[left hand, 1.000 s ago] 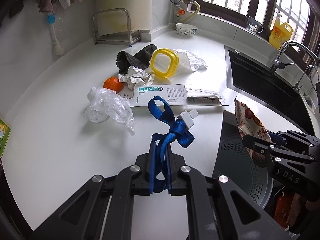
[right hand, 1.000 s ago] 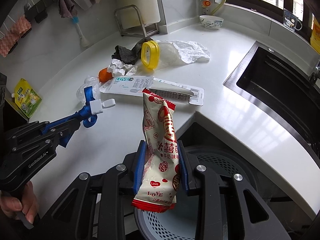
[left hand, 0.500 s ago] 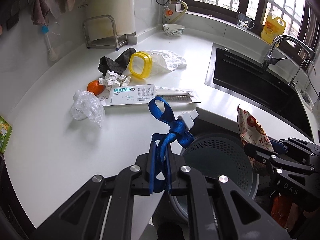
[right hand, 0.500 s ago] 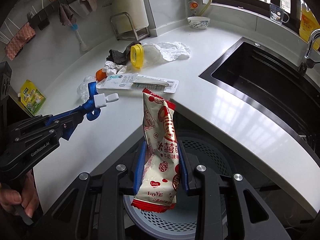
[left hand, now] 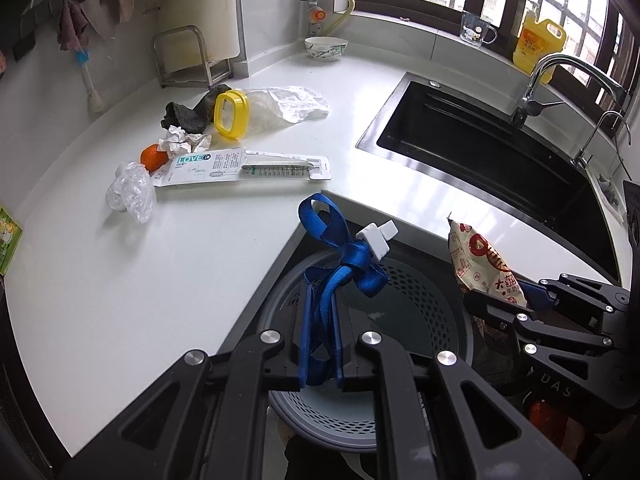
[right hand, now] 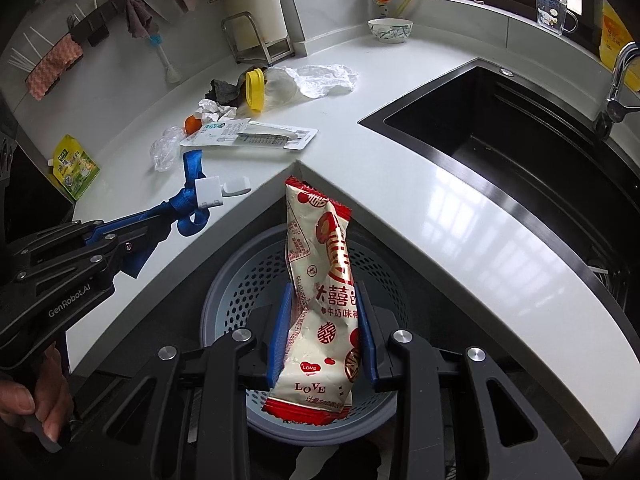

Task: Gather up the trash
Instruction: 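Lift the blue lanyard and red snack wrapper and carry both over the grey bin, then open both tools to drop the lanyard and wrapper into the bin, then move both open tools back toward the remaining trash on the counter, then grasp the LOVE toothbrush package with the right tool while the left tool grasps the clear plastic bag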

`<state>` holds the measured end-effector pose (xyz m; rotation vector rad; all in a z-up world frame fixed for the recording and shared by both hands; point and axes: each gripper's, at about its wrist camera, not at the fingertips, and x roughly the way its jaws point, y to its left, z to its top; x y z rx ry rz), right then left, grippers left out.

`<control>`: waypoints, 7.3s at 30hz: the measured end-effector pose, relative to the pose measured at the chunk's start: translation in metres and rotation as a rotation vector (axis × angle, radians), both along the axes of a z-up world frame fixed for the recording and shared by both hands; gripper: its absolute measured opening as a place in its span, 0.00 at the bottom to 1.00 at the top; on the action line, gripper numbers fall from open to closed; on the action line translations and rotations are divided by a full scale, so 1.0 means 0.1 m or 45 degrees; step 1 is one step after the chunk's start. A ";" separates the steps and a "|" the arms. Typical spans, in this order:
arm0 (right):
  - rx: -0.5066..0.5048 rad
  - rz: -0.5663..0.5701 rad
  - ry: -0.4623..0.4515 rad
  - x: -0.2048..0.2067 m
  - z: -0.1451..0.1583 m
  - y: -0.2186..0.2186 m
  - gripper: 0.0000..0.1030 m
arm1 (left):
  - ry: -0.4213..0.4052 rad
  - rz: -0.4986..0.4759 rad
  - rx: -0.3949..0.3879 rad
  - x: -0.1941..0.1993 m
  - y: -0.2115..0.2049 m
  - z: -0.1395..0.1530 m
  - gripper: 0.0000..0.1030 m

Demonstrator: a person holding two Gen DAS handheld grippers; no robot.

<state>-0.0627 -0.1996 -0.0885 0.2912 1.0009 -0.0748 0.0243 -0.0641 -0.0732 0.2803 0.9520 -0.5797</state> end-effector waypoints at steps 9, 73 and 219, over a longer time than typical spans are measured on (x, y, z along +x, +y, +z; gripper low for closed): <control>0.024 0.059 0.039 -0.11 -0.19 -0.10 0.29 | 0.090 0.068 0.044 -0.21 -0.12 -0.23 0.10; 0.175 0.137 0.217 0.09 -0.81 -0.32 0.50 | 0.212 0.305 0.129 -0.20 -0.04 -0.58 0.55; 0.254 0.230 -0.252 2.06 0.03 0.24 0.53 | -0.055 0.598 0.013 2.46 0.98 -0.57 0.30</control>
